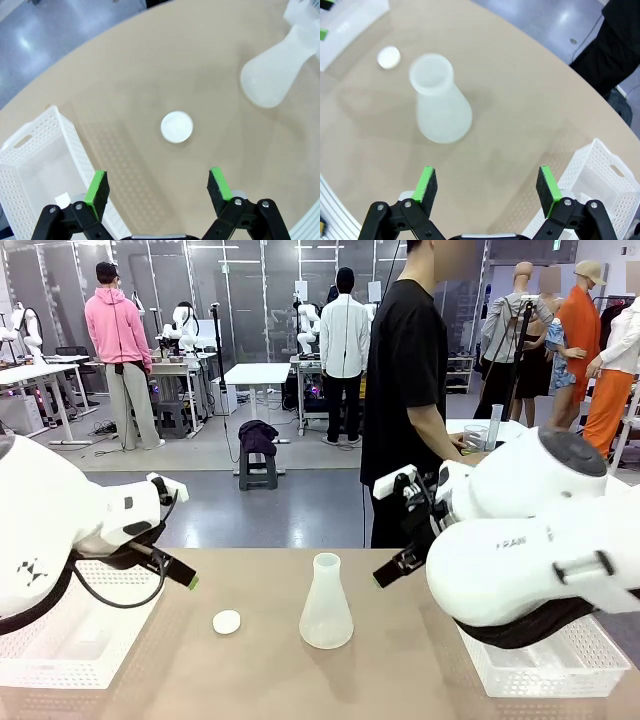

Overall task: Prepare the solutions needed for the experiment.
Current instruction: Pick up the Plastic Funnel and insert it into the Big flask.

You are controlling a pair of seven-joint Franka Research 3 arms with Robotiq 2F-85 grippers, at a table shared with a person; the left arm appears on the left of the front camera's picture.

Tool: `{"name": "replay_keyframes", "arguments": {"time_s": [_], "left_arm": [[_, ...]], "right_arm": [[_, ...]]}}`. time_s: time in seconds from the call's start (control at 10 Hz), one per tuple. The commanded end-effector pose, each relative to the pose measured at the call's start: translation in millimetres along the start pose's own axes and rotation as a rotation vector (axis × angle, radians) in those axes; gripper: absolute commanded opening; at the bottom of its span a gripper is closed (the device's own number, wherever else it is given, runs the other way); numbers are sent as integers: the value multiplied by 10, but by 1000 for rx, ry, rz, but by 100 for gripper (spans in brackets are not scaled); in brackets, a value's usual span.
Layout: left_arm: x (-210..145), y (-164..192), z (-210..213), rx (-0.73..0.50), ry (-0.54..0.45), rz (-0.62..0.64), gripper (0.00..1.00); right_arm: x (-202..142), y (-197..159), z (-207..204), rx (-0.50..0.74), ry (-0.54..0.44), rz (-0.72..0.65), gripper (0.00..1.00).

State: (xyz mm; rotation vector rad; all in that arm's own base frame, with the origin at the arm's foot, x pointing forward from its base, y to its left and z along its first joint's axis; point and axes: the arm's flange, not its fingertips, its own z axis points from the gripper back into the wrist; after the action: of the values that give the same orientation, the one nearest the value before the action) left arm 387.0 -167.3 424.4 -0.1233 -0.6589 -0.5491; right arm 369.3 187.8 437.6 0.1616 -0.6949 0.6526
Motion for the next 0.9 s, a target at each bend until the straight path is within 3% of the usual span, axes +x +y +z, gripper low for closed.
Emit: {"name": "replay_keyframes", "arguments": {"time_s": [0.0, 0.1, 0.4, 0.8], "left_arm": [[-181, -48, 288, -88, -67, 89, 100], [-102, -33, 457, -159, -120, 205, 100], [-51, 50, 769, -399, -213, 280, 100], [-76, 263, 918, -765, -277, 520, 100]], "right_arm": [[-33, -37, 314, 91, -77, -57, 100], [61, -48, 508, 172, -158, -143, 100], [150, -211, 865, 371, -317, -405, 100], [16, -457, 892, 723, -463, -791, 100]]}}
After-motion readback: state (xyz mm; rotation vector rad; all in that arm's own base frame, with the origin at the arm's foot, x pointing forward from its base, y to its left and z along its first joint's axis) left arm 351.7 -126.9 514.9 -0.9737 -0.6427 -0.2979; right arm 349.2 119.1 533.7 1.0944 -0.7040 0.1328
